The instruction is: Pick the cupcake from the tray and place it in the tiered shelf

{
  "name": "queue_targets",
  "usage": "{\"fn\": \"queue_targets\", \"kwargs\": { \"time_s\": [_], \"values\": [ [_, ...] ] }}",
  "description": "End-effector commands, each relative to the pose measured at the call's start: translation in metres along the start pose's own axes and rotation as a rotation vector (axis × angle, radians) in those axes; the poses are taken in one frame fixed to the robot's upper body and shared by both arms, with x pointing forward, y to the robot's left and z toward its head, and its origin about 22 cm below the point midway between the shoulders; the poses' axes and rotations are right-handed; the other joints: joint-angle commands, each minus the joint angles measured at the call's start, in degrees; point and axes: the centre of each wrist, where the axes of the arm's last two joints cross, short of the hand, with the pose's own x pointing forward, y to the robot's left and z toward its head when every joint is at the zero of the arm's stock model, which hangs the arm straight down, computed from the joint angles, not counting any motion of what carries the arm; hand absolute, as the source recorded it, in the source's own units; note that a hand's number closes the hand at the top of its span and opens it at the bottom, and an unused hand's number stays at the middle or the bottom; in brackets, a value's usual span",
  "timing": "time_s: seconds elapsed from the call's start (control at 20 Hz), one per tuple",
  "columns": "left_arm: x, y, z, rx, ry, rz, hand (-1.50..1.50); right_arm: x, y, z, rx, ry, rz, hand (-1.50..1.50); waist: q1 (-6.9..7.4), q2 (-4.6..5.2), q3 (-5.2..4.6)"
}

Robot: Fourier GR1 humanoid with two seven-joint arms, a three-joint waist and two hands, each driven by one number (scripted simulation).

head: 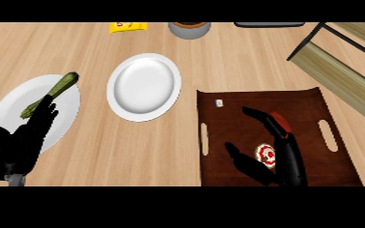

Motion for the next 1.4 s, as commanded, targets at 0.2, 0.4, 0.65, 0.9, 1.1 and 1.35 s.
{"fn": "queue_targets", "kwargs": {
  "time_s": [0.2, 0.4, 0.65, 0.9, 1.1, 1.35],
  "values": [
    [0.004, 0.005, -0.004, 0.008, 0.016, 0.018, 0.0, 0.018, -0.019, 0.037, -0.089, 0.079, 0.374, -1.5, -0.1, -0.03, -0.14],
    [0.0, 0.008, 0.001, 0.008, 0.011, 0.013, 0.0, 0.032, -0.036, 0.047, -0.018, 0.198, 0.593, -1.5, 0.08, -0.07, -0.23],
    [-0.003, -0.002, 0.004, -0.021, -0.006, 0.013, 0.0, 0.052, -0.028, 0.063, 0.243, 0.333, 0.805, -1.5, 1.4, 0.1, -0.25],
    [0.004, -0.012, -0.007, -0.036, 0.002, 0.038, 0.0, 0.075, -0.03, 0.047, 0.387, 0.423, 0.998, -1.5, 1.82, 0.56, -0.06],
    [0.011, 0.003, -0.005, -0.042, 0.004, 0.011, 0.0, 0.09, -0.027, 0.033, 0.442, 0.453, 1.1, -1.5, 1.8, 0.37, 0.09],
    [0.023, 0.004, -0.018, -0.026, 0.003, 0.009, 0.0, 0.085, -0.017, 0.0, 0.465, 0.467, 1.11, -1.5, 1.52, 0.39, 0.15]
  ]
}}
